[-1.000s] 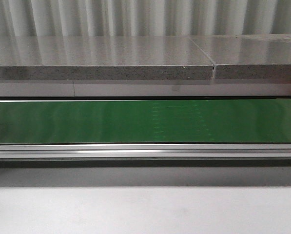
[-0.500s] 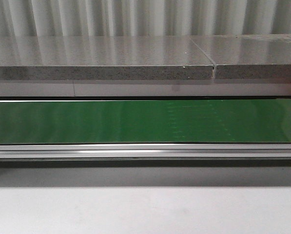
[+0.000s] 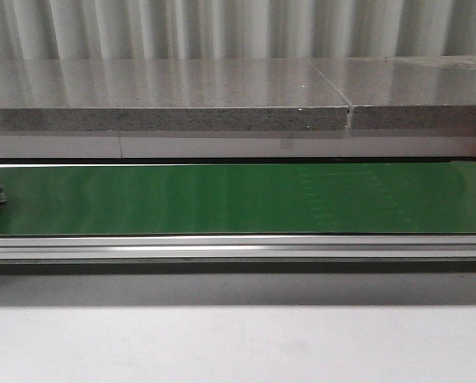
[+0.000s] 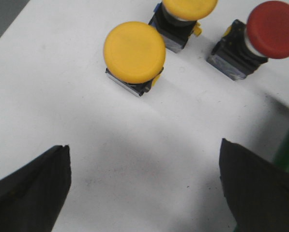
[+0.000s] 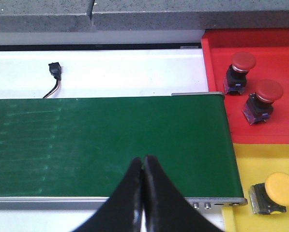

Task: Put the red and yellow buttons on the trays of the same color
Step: 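Set the red button on the belt start and open the left gripper, then grasp a yellow button with the left gripper and place it on the belt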

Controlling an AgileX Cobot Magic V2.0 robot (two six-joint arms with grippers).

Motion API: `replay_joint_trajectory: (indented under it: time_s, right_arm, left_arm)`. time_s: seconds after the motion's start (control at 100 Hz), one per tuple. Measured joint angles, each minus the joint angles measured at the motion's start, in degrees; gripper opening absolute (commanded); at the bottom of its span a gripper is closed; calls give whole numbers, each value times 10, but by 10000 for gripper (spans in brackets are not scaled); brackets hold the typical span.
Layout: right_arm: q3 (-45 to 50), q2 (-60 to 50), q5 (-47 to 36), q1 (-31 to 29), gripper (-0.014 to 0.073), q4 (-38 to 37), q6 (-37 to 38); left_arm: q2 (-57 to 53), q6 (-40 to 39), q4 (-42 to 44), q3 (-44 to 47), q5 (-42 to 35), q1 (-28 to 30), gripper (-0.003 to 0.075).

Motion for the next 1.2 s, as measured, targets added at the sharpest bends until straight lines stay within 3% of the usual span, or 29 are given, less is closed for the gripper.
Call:
replay_joint_trajectory:
  time_s: [0.5, 0.73, 0.82, 0.92, 1.11, 1.2]
  right_arm:
    - [0, 0, 0, 0, -67, 0, 0]
    - [0, 0, 0, 0, -67, 0, 0]
    - [0, 0, 0, 0, -67, 0, 0]
    - [0, 0, 0, 0, -67, 0, 0]
    - [0, 0, 0, 0, -67, 0, 0]
    - [0, 0, 0, 0, -67, 0, 0]
  left_arm:
    - [142, 15, 3, -138, 7, 7, 594]
    - [186, 15, 6, -189, 26, 7, 540]
    - [193, 15, 6, -192, 28, 7, 478]
    - [197, 15, 6, -192, 31, 7, 348]
    - [197, 15, 6, -194, 47, 7, -23]
    - [193, 16, 6, -194, 61, 7, -20]
